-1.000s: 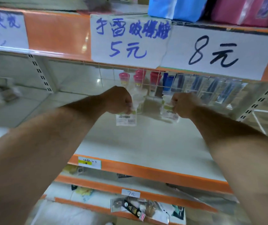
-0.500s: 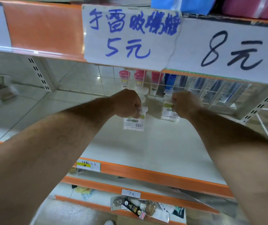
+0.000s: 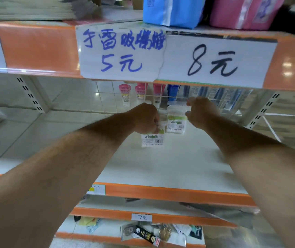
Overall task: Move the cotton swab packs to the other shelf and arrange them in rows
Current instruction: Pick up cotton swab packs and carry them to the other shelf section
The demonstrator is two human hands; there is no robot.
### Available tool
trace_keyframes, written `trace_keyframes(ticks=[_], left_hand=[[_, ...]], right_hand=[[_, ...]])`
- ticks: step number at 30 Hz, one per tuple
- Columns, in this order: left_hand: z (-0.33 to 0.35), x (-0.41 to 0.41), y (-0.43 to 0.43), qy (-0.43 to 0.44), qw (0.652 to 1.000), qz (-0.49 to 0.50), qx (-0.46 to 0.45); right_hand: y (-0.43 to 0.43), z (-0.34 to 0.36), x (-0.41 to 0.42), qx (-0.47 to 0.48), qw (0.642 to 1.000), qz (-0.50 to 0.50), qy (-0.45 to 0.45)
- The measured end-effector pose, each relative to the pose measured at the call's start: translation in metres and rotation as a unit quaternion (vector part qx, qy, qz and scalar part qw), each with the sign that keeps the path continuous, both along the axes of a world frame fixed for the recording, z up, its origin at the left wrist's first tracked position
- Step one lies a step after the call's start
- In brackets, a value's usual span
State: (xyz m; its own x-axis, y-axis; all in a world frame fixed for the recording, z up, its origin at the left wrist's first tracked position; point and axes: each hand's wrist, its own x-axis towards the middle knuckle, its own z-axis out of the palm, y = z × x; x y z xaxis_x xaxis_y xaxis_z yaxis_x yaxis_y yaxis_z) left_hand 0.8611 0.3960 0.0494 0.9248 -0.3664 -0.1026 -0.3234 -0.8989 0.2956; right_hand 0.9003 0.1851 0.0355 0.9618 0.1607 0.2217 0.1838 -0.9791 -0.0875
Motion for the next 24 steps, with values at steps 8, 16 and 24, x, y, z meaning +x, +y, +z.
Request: trace_keyframes(ticks=[8,16,24], left_hand=[[-0.01,0.021,-0.062,-0.054,0.996,-0.066,0.029],[-0.025,0.042,-0.081,-0.13,0.987,-0.043,0.084],[-0.029,0.044,-0.084,-0.137,0.988,-0.041,0.055]], right_hand=[[-0.063,0.024,-0.035,-0.042,0.995,-0.053,0.073],[-0.091,0.021,-0.066,0.045,0.992,-0.059,0.097],[-0.095,0.024,-0.072,0.052,0.993,-0.058,0.091]])
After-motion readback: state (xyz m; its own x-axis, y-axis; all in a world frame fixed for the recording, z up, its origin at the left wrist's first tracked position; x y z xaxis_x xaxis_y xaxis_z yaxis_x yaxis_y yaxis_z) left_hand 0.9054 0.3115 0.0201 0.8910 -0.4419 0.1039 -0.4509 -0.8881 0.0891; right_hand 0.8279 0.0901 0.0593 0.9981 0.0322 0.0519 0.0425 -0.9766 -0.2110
